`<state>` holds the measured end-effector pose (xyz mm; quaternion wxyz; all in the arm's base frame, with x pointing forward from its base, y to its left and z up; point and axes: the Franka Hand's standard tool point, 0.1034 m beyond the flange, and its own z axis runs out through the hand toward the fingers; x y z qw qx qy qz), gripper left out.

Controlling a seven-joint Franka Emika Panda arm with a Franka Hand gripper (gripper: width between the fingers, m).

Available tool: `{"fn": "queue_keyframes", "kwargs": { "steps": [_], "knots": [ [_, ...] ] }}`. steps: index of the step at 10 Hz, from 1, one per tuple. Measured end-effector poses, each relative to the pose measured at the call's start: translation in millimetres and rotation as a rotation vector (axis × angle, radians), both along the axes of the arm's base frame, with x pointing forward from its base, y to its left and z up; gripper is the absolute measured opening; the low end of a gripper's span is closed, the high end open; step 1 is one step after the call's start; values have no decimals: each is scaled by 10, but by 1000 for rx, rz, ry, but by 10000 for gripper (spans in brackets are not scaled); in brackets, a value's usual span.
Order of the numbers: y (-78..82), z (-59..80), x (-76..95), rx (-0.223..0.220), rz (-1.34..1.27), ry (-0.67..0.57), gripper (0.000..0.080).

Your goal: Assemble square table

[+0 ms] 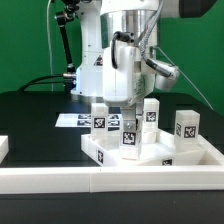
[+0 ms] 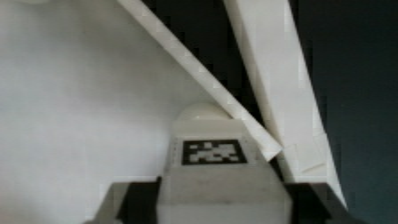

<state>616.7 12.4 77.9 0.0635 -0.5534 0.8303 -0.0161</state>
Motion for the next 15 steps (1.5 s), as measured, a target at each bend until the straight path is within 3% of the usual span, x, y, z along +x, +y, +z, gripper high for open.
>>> {"fn": "queue_keyframes", "kwargs": {
  "steps": [2, 3, 4, 5, 6, 14, 15],
  "knots": [
    [-1, -1, 1, 1, -15, 0, 290],
    [-4, -4, -2, -4, 33, 0, 382],
    [-23, -8, -22, -1, 91, 17, 382],
    [-35, 6, -35, 0, 213, 49, 563],
    [-24, 29, -22, 3, 349, 77, 622],
    [-6, 28, -15, -16, 966, 75, 649],
    [-21, 39, -6, -40, 1094, 78, 649]
  ]
}}
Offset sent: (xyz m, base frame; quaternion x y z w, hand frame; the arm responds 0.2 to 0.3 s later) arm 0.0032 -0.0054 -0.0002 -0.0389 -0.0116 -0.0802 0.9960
